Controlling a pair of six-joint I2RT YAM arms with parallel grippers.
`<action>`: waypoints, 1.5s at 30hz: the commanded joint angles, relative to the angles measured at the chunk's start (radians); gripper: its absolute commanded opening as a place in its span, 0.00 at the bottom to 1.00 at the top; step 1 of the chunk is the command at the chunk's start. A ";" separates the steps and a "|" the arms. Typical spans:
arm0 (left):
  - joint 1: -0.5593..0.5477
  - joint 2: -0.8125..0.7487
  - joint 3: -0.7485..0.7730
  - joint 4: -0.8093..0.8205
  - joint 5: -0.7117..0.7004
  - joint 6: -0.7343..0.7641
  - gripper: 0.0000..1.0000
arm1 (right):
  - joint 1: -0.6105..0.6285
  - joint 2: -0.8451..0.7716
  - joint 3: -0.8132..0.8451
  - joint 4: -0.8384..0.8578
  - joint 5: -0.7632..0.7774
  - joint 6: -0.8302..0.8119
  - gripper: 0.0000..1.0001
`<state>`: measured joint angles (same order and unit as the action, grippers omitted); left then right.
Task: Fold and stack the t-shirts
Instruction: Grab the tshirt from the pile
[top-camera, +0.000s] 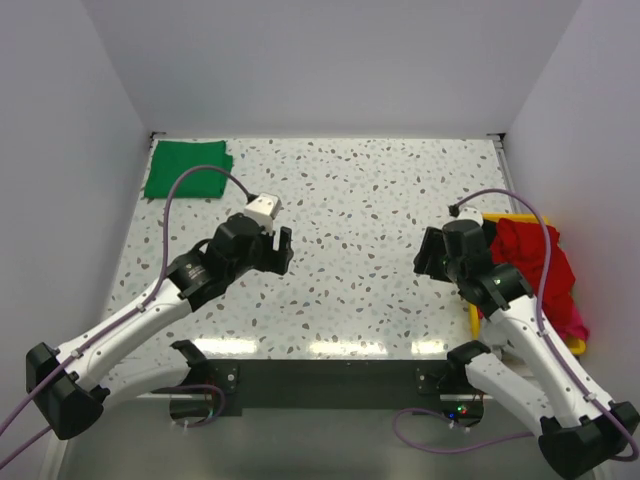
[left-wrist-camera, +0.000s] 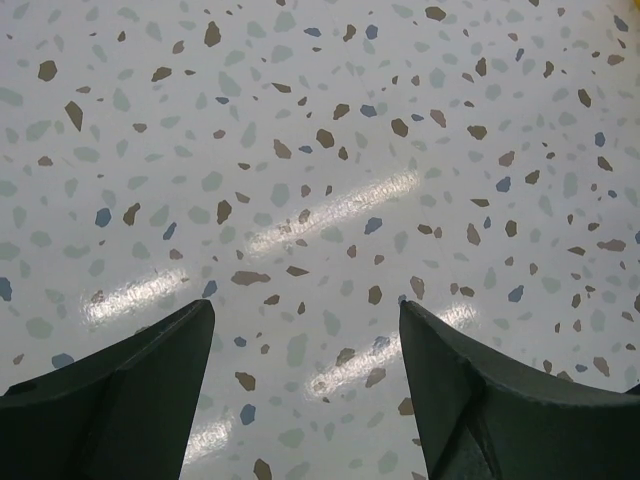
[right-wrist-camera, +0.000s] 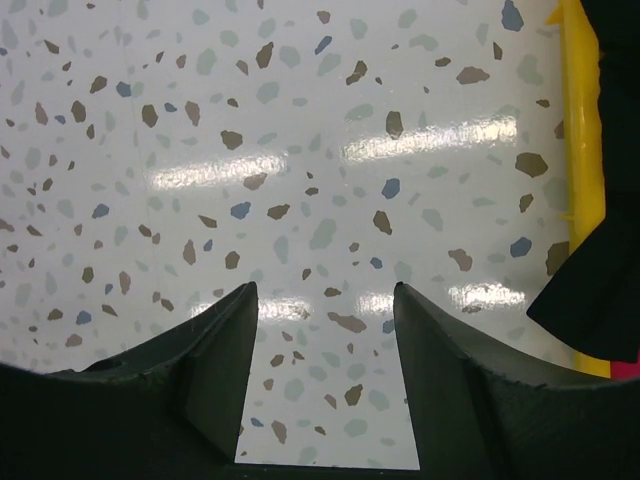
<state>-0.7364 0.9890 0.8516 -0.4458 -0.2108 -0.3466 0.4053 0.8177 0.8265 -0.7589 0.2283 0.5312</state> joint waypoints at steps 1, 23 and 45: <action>-0.003 -0.004 -0.006 0.016 0.025 0.027 0.80 | 0.000 -0.002 0.009 0.004 0.075 0.033 0.61; -0.003 0.000 -0.016 0.024 0.060 0.026 0.80 | -0.584 0.494 0.451 -0.014 0.272 -0.027 0.68; -0.003 0.034 -0.022 0.036 0.117 0.029 0.80 | -0.761 0.540 0.195 0.248 0.247 0.159 0.32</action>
<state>-0.7364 1.0229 0.8356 -0.4423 -0.1085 -0.3462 -0.3519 1.3960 1.0260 -0.5758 0.4583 0.6540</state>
